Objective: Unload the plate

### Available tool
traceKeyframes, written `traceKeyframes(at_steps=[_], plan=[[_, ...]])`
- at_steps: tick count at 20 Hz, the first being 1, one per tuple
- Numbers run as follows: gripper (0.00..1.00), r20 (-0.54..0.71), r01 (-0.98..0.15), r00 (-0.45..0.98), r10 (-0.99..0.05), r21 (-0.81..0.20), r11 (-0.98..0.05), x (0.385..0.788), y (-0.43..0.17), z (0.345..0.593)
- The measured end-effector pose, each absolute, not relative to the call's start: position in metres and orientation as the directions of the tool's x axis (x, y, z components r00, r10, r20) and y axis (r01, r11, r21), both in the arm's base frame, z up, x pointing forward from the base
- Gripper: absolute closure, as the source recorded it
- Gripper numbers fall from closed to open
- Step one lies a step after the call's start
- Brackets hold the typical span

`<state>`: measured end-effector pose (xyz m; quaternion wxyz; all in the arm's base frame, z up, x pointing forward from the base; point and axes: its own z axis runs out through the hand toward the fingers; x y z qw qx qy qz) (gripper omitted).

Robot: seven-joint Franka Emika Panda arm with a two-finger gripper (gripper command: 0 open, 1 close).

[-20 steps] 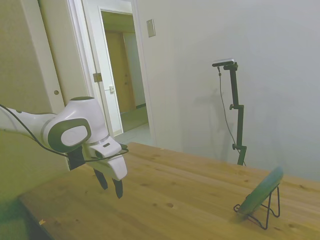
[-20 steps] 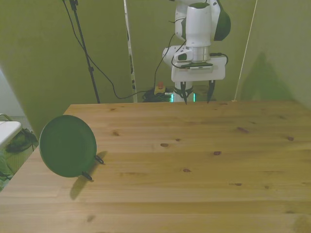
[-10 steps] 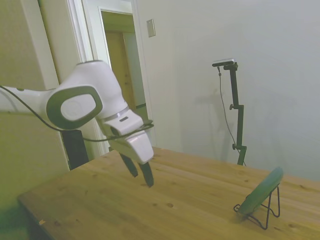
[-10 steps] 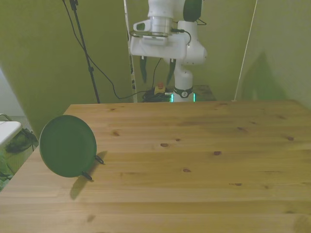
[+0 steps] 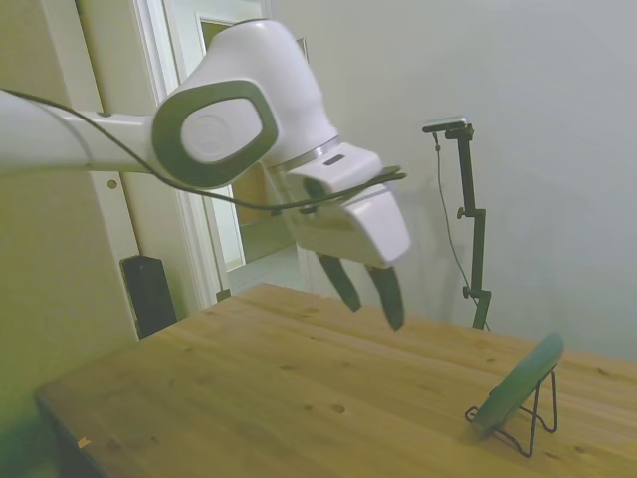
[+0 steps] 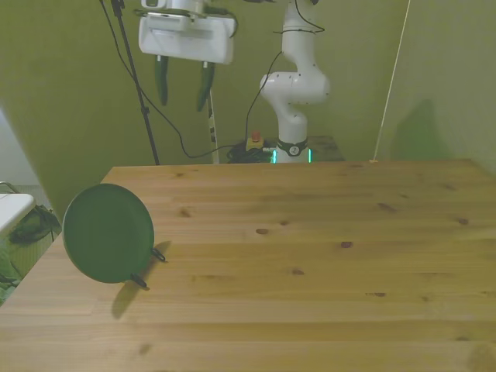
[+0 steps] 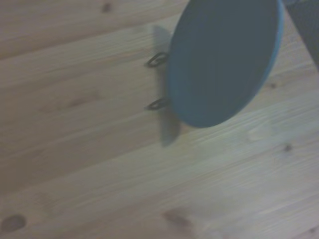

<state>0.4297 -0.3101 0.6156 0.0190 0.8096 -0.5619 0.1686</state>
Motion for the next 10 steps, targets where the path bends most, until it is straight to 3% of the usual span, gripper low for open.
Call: traceKeyframes(at_steps=[2,10], plan=[[0.0,0.306,-0.922,0.302,-0.903,-0.149,-0.359,0.452,-0.342,0.619],[0.0,0.316,-0.942,0.271,-0.909,-0.107,-0.318,0.497,-0.342,0.6]])
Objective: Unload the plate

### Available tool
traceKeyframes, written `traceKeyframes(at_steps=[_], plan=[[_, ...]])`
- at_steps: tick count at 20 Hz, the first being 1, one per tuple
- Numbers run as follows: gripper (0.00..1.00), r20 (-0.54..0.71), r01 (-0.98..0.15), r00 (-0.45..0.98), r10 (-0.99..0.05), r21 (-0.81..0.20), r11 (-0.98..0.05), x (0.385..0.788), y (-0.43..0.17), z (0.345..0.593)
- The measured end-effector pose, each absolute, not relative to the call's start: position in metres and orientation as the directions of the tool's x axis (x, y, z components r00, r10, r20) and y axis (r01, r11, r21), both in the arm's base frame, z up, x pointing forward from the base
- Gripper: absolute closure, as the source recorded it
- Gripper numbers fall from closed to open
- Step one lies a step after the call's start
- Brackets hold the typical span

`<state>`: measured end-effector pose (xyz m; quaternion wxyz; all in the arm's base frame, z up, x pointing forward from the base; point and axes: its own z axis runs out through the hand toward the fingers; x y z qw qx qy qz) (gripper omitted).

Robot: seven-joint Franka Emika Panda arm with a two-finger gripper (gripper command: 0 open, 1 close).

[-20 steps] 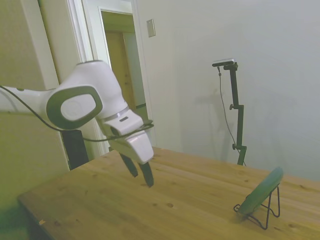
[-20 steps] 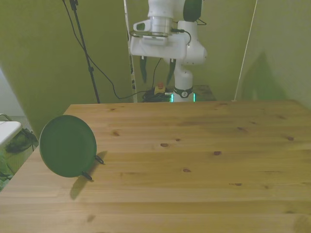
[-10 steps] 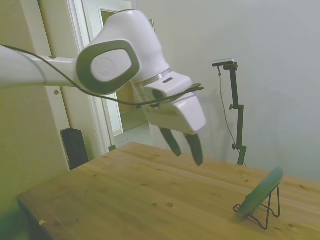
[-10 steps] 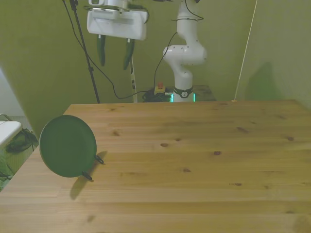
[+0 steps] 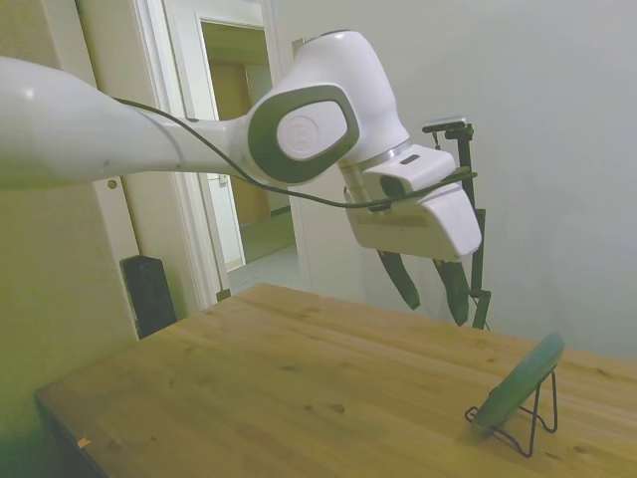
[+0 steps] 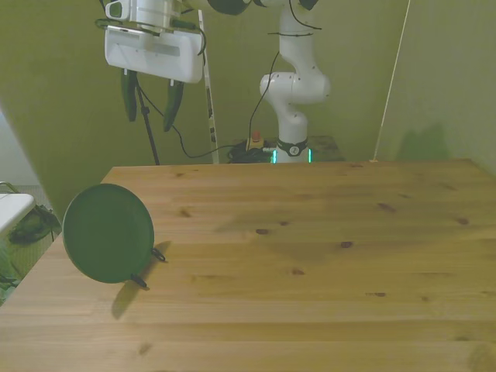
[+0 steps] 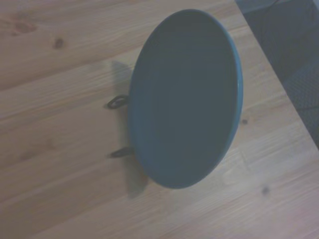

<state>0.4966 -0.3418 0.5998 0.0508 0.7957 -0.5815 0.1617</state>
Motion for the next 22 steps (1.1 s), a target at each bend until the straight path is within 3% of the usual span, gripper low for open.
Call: traceKeyframes(at_steps=[6,12,22], plan=[[0.0,0.386,-0.966,0.228,-0.894,-0.023,-0.256,0.525,-0.382,0.589],[0.0,0.395,-0.964,0.251,-0.884,0.026,-0.263,0.559,-0.392,0.557],[0.0,0.444,-0.963,0.264,-0.856,0.065,-0.263,0.581,-0.411,0.517]])
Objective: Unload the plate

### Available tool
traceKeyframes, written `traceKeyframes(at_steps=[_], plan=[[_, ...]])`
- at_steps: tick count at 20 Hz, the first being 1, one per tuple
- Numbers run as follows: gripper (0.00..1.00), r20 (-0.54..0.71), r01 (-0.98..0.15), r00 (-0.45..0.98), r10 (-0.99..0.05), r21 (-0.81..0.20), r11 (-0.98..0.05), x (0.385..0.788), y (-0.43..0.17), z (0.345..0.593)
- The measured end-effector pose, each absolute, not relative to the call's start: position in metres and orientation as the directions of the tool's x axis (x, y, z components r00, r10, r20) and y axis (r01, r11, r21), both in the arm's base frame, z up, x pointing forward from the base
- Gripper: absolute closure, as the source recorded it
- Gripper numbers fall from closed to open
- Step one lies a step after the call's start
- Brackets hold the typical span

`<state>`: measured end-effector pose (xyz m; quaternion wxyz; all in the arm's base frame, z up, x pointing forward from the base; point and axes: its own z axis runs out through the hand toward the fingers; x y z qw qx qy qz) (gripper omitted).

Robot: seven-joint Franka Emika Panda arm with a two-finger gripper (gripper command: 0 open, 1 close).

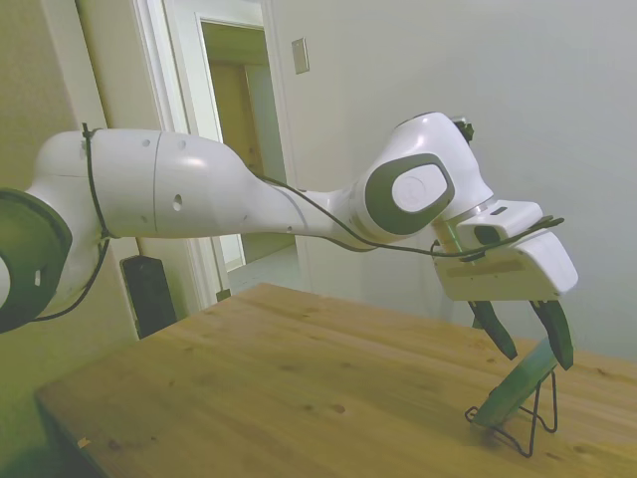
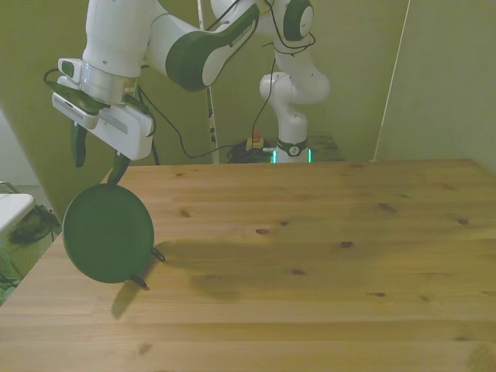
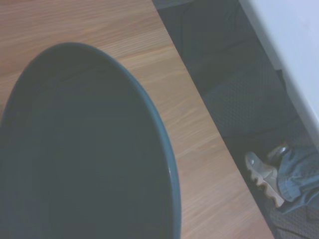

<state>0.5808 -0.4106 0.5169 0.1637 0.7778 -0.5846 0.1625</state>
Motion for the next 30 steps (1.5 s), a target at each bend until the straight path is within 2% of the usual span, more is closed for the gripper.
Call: traceKeyframes(at_steps=[2,3,18,30], plan=[[0.0,0.451,-0.962,0.265,-0.852,0.061,-0.267,0.584,-0.411,0.514],[1.0,0.455,-0.961,0.266,-0.85,0.059,-0.269,0.585,-0.411,0.514],[1.0,0.505,-0.957,0.262,-0.822,0.03,-0.287,0.593,-0.421,0.504],[1.0,0.499,-0.955,0.27,-0.823,0.032,-0.293,0.595,-0.419,0.498]])
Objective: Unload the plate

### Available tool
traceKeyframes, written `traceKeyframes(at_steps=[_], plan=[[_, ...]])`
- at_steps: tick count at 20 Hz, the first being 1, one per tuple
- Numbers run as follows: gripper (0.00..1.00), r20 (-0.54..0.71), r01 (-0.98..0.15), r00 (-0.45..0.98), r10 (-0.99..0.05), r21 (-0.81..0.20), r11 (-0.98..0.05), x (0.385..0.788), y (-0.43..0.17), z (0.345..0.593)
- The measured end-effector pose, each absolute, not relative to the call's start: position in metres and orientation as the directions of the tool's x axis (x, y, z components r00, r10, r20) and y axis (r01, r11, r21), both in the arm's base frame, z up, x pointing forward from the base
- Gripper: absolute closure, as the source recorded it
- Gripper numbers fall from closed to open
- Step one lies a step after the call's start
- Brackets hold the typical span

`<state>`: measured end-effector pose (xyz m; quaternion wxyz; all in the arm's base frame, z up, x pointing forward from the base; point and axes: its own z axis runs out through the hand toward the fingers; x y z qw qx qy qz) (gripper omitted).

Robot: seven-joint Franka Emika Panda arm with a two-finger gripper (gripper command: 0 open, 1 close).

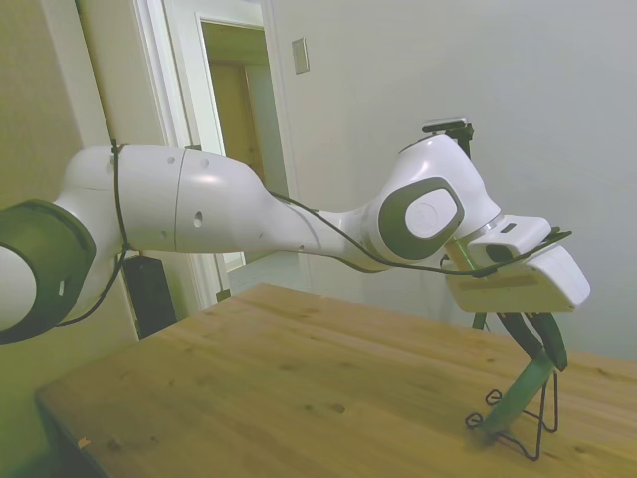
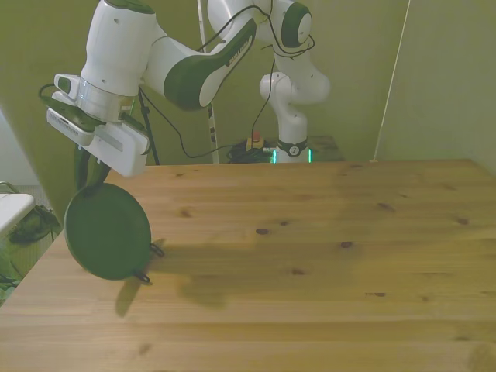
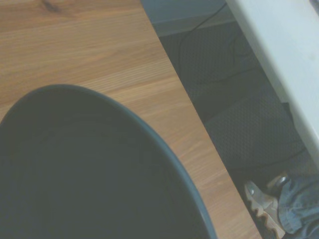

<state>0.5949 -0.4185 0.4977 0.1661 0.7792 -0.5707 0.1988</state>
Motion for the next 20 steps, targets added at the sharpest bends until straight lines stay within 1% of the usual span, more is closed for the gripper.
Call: traceKeyframes(at_steps=[6,9,12,15,18,20], plan=[[1.0,0.5,-0.955,0.269,-0.823,0.031,-0.294,0.595,-0.419,0.498],[1.0,0.504,-0.955,0.267,-0.821,0.023,-0.296,0.595,-0.417,0.504],[1.0,0.516,-0.951,0.264,-0.815,-0.002,-0.31,0.595,-0.408,0.523],[1.0,0.516,-0.941,0.263,-0.815,-0.049,-0.335,0.597,-0.387,0.551],[1.0,0.457,-0.914,0.28,-0.844,-0.142,-0.38,0.6,-0.353,0.579],[1.0,0.397,-0.884,0.318,-0.861,-0.204,-0.421,0.603,-0.324,0.591]])
